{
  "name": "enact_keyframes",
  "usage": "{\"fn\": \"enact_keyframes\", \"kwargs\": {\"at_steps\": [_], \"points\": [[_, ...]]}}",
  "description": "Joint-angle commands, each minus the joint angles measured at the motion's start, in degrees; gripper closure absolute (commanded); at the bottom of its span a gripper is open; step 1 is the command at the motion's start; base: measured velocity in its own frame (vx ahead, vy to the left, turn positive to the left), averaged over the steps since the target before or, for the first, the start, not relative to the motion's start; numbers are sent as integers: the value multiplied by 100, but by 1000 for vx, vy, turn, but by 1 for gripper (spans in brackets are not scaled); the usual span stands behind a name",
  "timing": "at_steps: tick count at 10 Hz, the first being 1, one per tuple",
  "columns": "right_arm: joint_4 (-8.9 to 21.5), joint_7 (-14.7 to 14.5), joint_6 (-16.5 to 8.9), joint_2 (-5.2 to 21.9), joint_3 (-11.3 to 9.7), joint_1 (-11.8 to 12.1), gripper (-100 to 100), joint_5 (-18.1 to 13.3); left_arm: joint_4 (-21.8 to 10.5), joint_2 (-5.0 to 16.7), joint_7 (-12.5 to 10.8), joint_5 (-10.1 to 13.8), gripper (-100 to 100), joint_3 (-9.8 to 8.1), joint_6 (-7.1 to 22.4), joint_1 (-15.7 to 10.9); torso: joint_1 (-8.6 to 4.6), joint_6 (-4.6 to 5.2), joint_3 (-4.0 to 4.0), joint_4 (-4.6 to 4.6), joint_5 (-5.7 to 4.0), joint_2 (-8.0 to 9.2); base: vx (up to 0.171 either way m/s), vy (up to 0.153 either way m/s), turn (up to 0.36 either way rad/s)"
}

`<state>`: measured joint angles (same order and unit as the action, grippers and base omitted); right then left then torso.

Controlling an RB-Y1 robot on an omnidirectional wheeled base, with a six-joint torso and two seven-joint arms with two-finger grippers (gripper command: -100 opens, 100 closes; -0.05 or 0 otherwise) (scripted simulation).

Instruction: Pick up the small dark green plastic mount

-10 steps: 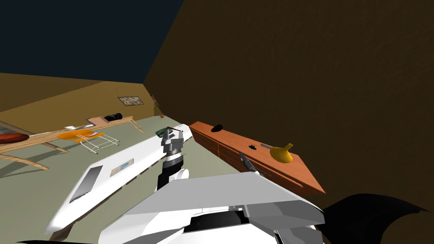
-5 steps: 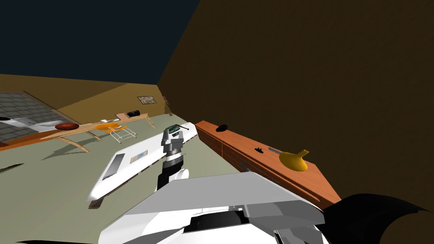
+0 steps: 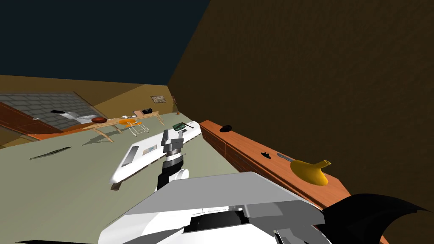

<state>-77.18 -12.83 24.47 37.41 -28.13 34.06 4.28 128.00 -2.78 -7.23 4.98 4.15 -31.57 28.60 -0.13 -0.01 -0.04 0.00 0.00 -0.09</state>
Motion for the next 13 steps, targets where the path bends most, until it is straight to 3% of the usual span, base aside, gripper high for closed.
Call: {"fn": "enact_keyframes", "kwargs": {"at_steps": [1,3,4,6,7,8,9,12,13], "points": [[286,-241,-192,240,-286,-62,-100,-20,0,0,0,0,0,0,0,0,0,0,0,0,0,0,56,-21,394],[452,-241,-192,240,-313,-62,-100,-20,0,0,0,0,0,-1,0,2,-8,7,-4,-2,-2,-6,36,-24,9],[651,-392,-258,411,-518,-102,-100,-30,0,0,0,0,0,-1,0,1,-2,7,0,0,-1,2,24,-11,230],[756,-392,-258,411,-518,-102,-100,-30,0,0,0,0,0,-1,0,1,-4,6,1,0,-1,2,24,-19,67],[935,-545,-327,580,-720,-144,-100,-40,0,0,0,0,0,-1,0,1,-1,6,2,1,-1,5,35,-14,248],[1039,-545,-327,580,-720,-144,-100,-40,0,0,0,0,0,0,0,0,-2,1,0,0,0,0,38,-27,133],[1204,-700,-398,747,-918,-188,-100,-49,0,0,0,0,0,-1,0,1,-5,5,-1,0,-1,-1,57,-37,263],[1344,-700,-398,747,-918,-188,-100,-49,0,0,0,0,0,-1,0,1,-4,8,1,0,-2,3,22,-23,20],[1548,-856,-472,912,-1112,-232,-100,-57,0,0,0,0,0,-1,0,1,5,7,5,2,0,9,20,-11,271]]}}
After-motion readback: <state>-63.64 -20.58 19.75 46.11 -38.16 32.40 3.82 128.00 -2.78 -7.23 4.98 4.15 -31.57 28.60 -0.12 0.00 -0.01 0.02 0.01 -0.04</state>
